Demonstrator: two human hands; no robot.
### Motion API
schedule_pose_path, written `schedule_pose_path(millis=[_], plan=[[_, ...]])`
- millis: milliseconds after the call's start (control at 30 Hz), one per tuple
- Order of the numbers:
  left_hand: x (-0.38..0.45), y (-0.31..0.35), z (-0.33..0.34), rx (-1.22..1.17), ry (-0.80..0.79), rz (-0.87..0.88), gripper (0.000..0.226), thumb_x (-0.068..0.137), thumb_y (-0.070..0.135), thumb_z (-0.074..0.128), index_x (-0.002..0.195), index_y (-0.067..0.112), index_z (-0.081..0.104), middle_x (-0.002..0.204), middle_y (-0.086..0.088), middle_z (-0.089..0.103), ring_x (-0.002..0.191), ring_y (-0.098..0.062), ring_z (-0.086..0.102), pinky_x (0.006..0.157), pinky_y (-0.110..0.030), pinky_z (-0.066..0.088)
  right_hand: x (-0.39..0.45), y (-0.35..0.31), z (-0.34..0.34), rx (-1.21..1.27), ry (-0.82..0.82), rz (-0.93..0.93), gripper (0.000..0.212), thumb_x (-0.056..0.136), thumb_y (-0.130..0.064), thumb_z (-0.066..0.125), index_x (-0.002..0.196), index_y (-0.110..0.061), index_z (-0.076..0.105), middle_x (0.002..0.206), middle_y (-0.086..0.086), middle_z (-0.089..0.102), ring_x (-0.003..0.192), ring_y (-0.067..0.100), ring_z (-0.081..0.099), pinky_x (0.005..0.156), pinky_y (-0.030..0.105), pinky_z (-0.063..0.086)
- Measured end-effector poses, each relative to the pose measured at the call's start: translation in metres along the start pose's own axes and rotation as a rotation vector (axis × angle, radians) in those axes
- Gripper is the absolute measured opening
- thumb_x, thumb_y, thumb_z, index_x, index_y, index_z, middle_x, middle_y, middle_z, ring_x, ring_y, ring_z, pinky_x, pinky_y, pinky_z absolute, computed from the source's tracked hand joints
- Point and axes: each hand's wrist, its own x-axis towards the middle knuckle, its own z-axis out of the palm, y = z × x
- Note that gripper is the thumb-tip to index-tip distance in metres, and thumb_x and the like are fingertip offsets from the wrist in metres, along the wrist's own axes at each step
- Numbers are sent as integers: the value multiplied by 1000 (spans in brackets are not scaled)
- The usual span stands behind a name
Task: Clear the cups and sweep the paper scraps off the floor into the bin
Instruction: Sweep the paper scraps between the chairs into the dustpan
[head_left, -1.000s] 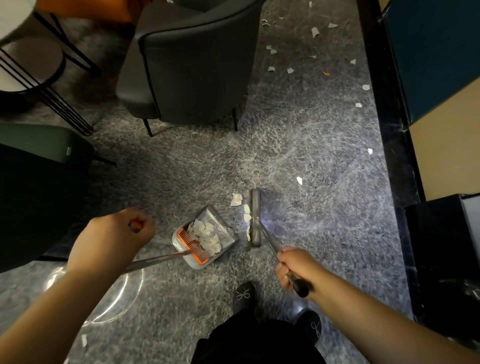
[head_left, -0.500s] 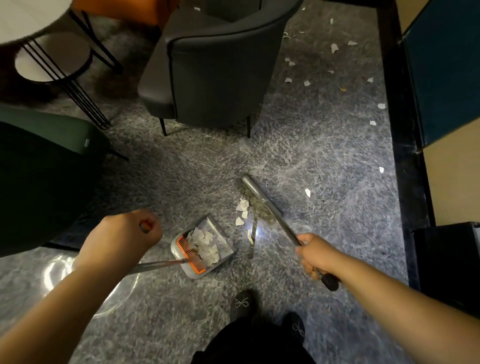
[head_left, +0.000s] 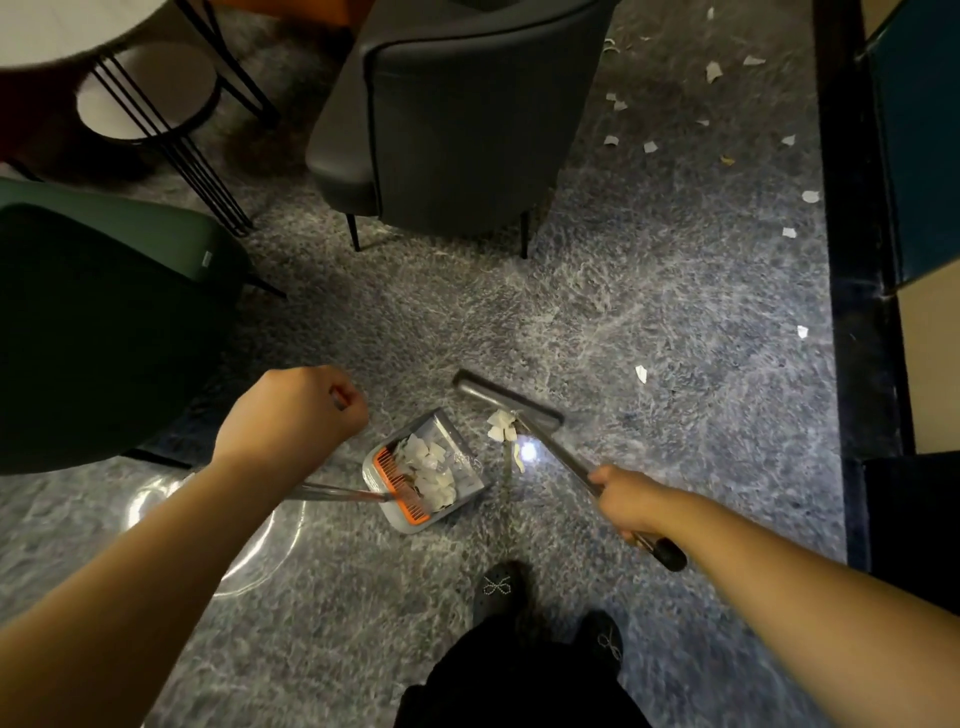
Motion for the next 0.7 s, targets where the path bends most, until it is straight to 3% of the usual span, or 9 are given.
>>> schedule_pose_path(millis=[233, 367, 500, 700], plan=[[-12, 8, 4, -12, -52, 24, 16, 85, 27, 63, 70, 30, 62, 64, 12, 57, 62, -10, 54, 58, -26, 41, -23, 40, 31, 191, -48, 67, 43, 99, -12, 37, 140, -25, 35, 81, 9, 54, 55, 15, 50, 44, 24, 43], [-13, 11, 6, -12, -50, 33, 12, 85, 25, 63, 75, 23, 69, 67, 8, 61, 65, -12, 57, 62, -28, 49, -25, 26, 48, 259, -92, 11, 43, 100, -14, 38, 141, -21, 33, 75, 8, 55, 54, 15, 50, 44, 25, 43], [-19, 13, 11, 0, -39, 48, 11, 86, 25, 63, 77, 23, 69, 66, 13, 58, 64, -10, 55, 61, -26, 43, -26, 2, 61, 325, -113, -66, 38, 100, -14, 40, 138, -16, 36, 70, 7, 55, 55, 15, 53, 47, 27, 46], [-21, 12, 16, 7, -37, 48, 10, 85, 28, 63, 77, 25, 68, 69, 10, 62, 68, -14, 58, 61, -26, 44, -29, -17, 78, 437, -184, -104, 42, 100, -14, 42, 141, -16, 33, 75, 8, 55, 54, 14, 53, 38, 22, 46]])
